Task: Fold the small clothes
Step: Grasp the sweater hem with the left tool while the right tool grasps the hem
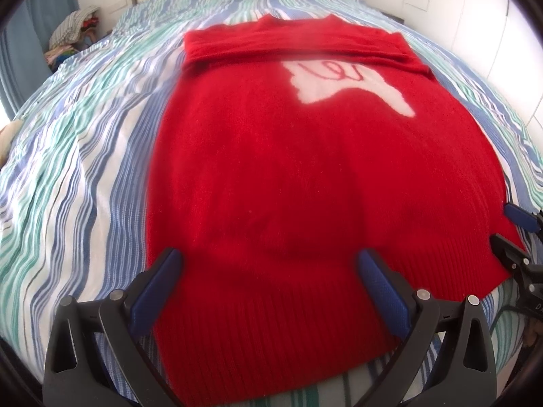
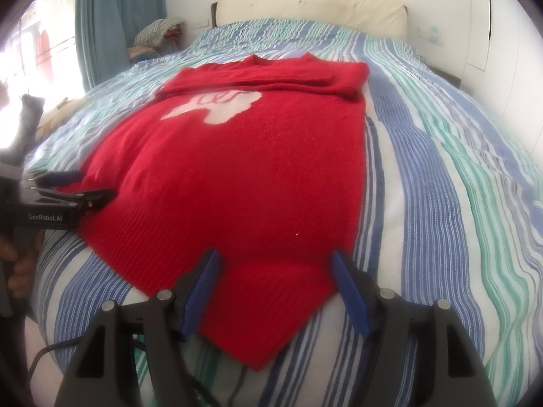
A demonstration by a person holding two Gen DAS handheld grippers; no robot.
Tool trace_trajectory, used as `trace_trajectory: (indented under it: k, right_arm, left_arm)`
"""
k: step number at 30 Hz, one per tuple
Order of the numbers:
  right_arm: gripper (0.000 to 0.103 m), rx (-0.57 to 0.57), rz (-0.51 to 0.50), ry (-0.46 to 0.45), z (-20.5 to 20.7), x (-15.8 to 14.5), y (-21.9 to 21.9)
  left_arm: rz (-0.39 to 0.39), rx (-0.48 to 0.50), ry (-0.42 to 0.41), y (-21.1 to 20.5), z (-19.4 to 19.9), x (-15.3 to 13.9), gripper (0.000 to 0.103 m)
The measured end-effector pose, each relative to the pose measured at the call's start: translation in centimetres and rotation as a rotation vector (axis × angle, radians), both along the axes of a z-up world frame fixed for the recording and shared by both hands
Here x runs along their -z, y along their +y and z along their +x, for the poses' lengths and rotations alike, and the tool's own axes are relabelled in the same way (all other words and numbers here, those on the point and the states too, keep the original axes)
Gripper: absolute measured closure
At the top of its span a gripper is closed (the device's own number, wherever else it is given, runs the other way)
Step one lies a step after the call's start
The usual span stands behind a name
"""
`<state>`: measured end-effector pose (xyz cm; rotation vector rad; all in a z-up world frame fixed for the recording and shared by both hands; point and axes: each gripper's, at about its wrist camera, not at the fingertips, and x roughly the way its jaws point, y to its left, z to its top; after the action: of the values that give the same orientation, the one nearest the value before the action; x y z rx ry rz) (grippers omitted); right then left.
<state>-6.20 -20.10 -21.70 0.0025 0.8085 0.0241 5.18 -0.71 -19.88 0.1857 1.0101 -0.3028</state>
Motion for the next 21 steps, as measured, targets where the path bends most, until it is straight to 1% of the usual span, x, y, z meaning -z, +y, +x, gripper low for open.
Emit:
trace_trajectory:
  k: [1, 2, 3, 4, 5, 6, 7, 8, 10, 12, 13, 14, 15, 16, 18, 19, 21]
  right_arm:
    - [0.033, -0.003, -0.002, 0.017, 0.1, -0.1, 0.1]
    - [0.026, -0.010, -0.012, 0.045, 0.2, -0.4, 0.1]
    - [0.006, -0.004, -0.038, 0.097, 0.3, -0.6, 0.1]
    - [0.000, 0.006, -0.054, 0.176, 0.4, -0.5, -0.2]
    - [0.001, 0.009, -0.044, 0.254, 0.3, -0.5, -0.8]
    - [0.002, 0.004, -0.007, 0.307, -0.1, -0.8, -1.5]
    - [0.005, 0.006, 0.021, 0.328, -0.8, -1.5, -2.3]
    - [0.010, 0.010, 0.041, 0.324, -1.7, -2.4, -3.0]
    - [0.010, 0.011, 0.081, 0.290, -3.6, -4.4, -4.2]
    - [0.012, 0.007, 0.149, 0.238, -5.0, -6.2, -5.1]
    - [0.013, -0.001, 0.197, 0.224, -5.3, -6.7, -5.3]
    - [0.017, -0.009, 0.248, 0.217, -5.3, -6.9, -5.5]
    - [0.020, -0.024, 0.299, 0.215, -5.1, -6.7, -5.4]
    - [0.022, -0.038, 0.337, 0.218, -4.7, -6.3, -5.2]
    - [0.036, -0.046, 0.371, 0.246, -3.8, -4.8, -4.6]
    - [0.038, -0.044, 0.400, 0.260, -3.3, -4.1, -4.6]
    - [0.039, -0.019, 0.474, 0.269, -2.8, -2.8, -4.8]
  left_arm:
    - [0.036, 0.015, 0.032, 0.0, -0.1, -0.3, 0.001]
    - [0.083, 0.035, 0.066, 0.1, -0.4, -0.8, 0.001]
    - [0.131, 0.058, 0.094, 0.2, -0.9, -1.3, 0.001]
    - [0.161, 0.083, 0.108, 0.6, -1.5, -2.0, 0.001]
    - [0.175, 0.104, 0.102, 1.3, -2.2, -3.0, 0.001]
    - [0.182, 0.113, 0.080, 2.2, -2.9, -4.0, 0.002]
    - [0.177, 0.110, 0.059, 3.3, -3.4, -5.0, 0.002]
    - [0.157, 0.095, 0.053, 4.6, -3.5, -5.9, 0.002]
    - [0.074, 0.040, 0.087, 7.2, -3.0, -6.7, 0.002]
    - [-0.019, -0.013, 0.143, 9.0, -1.9, -6.3, 0.002]
    - [-0.045, -0.030, 0.171, 9.3, -1.4, -5.7, 0.003]
    - [-0.062, -0.037, 0.192, 9.3, -1.1, -5.2, 0.008]
    - [-0.093, -0.030, 0.209, 9.1, -0.8, -4.7, 0.016]
    - [-0.134, -0.019, 0.235, 8.7, -0.7, -4.2, 0.018]
    - [-0.211, -0.021, 0.308, 8.1, -0.5, -3.0, 0.020]
    - [-0.218, -0.037, 0.329, 7.9, -0.3, -2.5, 0.022]
    - [-0.197, -0.046, 0.317, 7.6, -0.6, -2.2, 0.027]
